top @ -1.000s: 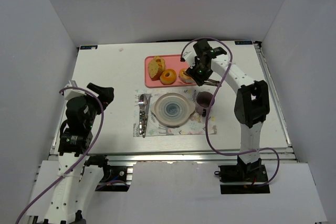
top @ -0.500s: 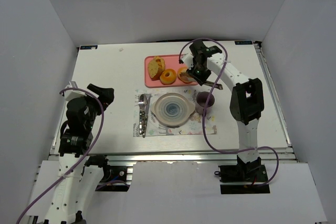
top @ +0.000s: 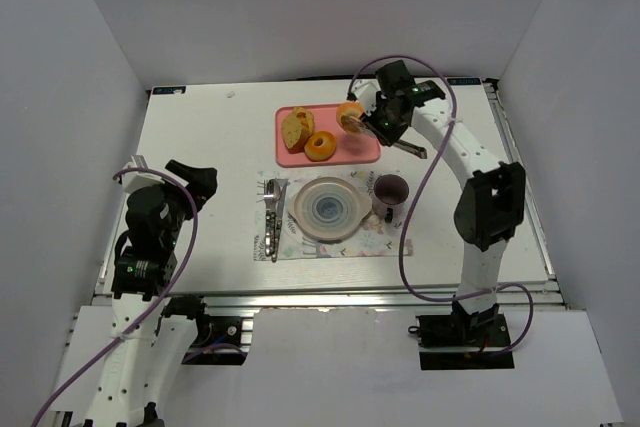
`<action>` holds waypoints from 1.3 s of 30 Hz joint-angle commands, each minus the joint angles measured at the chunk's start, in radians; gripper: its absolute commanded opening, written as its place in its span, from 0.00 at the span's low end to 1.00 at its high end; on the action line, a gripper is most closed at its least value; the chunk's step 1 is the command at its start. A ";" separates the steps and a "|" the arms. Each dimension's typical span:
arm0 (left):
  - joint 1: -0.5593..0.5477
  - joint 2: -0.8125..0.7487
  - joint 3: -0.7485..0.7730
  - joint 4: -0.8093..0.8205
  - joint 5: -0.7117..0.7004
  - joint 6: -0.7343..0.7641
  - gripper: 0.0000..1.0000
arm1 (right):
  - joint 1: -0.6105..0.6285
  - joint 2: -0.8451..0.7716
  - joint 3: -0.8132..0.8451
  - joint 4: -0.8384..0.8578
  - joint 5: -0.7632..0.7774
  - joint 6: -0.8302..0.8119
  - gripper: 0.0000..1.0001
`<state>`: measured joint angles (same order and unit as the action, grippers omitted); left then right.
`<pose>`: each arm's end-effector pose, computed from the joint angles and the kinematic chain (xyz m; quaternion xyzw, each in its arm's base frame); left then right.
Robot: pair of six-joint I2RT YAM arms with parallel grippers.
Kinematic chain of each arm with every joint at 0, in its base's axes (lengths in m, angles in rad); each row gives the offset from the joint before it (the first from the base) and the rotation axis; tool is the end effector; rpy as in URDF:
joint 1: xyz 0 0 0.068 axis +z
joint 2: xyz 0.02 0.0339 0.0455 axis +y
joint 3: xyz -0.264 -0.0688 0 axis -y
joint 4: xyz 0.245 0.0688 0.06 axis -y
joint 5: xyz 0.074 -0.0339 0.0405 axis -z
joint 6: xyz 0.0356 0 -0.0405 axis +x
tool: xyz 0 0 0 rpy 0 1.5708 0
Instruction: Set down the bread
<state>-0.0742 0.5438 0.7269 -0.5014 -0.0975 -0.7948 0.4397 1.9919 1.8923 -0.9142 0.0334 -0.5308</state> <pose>0.1279 -0.0060 0.3195 -0.3120 0.7472 -0.2106 0.5476 0.3947 0.1843 0.2968 -0.4443 0.8525 -0.0286 0.2739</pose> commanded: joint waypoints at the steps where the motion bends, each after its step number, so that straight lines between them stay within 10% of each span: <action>1: 0.001 -0.010 0.009 -0.003 -0.013 -0.004 0.98 | -0.004 -0.139 -0.038 0.070 -0.087 0.009 0.00; 8: -0.001 -0.007 0.008 0.011 -0.008 -0.007 0.98 | 0.022 -0.310 -0.232 -0.014 -0.351 -0.055 0.00; 20: -0.001 0.002 -0.004 0.031 0.004 -0.003 0.98 | 0.152 -0.387 -0.503 -0.023 -0.363 -0.064 0.00; 29: -0.001 -0.027 -0.009 0.012 -0.013 -0.011 0.98 | 0.171 -0.352 -0.484 -0.032 -0.319 -0.061 0.51; 39: 0.001 -0.001 -0.001 0.023 -0.005 -0.001 0.98 | 0.171 -0.398 -0.440 -0.025 -0.334 -0.074 0.50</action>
<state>-0.0742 0.5312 0.7261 -0.4862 -0.0971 -0.8047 0.6071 1.6444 1.3853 -0.9482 -0.2874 -0.5877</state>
